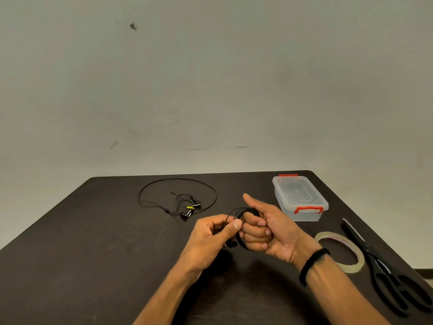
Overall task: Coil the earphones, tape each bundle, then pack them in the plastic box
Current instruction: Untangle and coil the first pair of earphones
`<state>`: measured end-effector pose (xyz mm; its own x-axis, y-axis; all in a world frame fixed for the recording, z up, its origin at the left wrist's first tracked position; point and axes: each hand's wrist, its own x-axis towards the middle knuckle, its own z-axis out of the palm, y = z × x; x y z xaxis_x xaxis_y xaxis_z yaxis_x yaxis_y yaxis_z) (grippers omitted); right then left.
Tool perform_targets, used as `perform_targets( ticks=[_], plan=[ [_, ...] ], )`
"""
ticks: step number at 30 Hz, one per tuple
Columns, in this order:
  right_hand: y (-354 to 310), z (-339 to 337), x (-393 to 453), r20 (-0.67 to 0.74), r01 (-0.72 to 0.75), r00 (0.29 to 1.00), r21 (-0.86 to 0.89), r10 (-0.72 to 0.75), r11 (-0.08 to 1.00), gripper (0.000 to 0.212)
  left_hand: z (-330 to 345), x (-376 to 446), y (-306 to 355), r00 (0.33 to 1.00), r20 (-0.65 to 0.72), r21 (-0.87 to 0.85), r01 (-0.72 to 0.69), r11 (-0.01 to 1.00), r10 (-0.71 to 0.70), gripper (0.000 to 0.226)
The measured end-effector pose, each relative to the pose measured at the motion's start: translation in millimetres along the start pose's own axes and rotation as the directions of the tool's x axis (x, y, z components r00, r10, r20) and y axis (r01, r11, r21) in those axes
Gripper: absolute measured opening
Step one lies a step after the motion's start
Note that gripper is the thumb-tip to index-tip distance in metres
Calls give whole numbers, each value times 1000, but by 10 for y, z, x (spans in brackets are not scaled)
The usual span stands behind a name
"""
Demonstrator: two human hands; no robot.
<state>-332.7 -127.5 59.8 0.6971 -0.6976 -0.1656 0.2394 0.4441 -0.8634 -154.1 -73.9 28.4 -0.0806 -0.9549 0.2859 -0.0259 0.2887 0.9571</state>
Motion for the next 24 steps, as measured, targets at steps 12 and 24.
perform_targets(
  ticks=[12, 24],
  plan=[
    [303, 86, 287, -619, 254, 696, -263, -365, 931, 51, 161, -43, -86, 954, -198, 410, -127, 903, 224, 14],
    [161, 99, 187, -328, 193, 877, -427, -350, 883, 48, -78, 47, -74, 891, -447, 323, 79, 943, 78, 24]
  ],
)
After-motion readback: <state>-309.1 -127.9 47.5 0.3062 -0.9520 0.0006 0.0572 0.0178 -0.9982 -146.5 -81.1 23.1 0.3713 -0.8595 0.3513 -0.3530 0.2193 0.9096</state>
